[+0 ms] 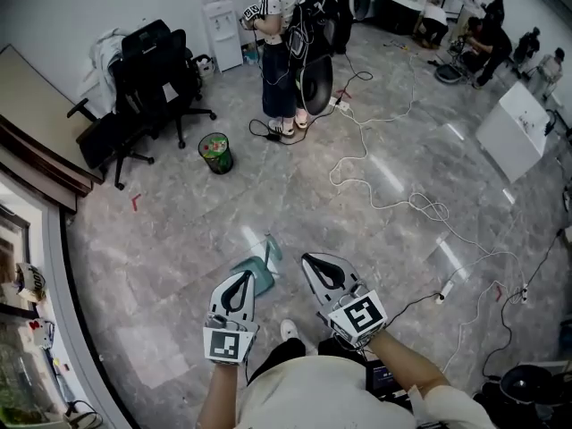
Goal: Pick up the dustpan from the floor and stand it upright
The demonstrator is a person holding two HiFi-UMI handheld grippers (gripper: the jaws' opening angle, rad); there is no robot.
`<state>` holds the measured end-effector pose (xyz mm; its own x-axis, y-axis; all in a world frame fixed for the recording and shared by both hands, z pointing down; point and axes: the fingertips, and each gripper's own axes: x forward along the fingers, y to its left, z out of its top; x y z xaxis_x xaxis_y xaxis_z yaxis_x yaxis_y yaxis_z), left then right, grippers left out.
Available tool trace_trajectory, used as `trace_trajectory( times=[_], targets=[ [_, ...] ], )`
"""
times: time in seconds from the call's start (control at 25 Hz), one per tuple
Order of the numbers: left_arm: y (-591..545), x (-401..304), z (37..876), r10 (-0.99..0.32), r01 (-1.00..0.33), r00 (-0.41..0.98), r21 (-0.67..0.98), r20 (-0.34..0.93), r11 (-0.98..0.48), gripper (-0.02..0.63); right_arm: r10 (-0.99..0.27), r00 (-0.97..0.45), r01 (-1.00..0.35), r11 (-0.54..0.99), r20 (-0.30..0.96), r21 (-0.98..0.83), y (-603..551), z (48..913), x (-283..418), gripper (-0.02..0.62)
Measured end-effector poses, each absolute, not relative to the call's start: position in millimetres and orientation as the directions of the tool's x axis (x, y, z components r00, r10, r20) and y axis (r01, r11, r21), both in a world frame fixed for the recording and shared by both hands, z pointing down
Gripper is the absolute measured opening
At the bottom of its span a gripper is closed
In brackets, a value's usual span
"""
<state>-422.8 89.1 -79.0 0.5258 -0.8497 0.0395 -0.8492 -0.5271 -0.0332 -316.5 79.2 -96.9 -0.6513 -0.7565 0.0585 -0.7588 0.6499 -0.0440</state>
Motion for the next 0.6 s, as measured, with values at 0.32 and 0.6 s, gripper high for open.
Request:
trace_trajectory(
  times=[0.32, 0.6],
  targets=[
    [100.4, -454.1, -71.4, -0.887, -0.889, 0.45, -0.039, 0.103, -0.456, 0.012, -0.744, -0.667, -0.745, 0.666, 0.046, -0.035, 75.6, -105.9, -318.2, 0.017],
    [97.6, -471.7, -71.5, -0.894, -0.897, 0.438, -0.02, 0.094, -0.442, 0.012, -0.728, -0.685, -0.727, 0.686, 0.035, 0.035, 73.5, -121.4, -335.2, 0.017]
  ],
)
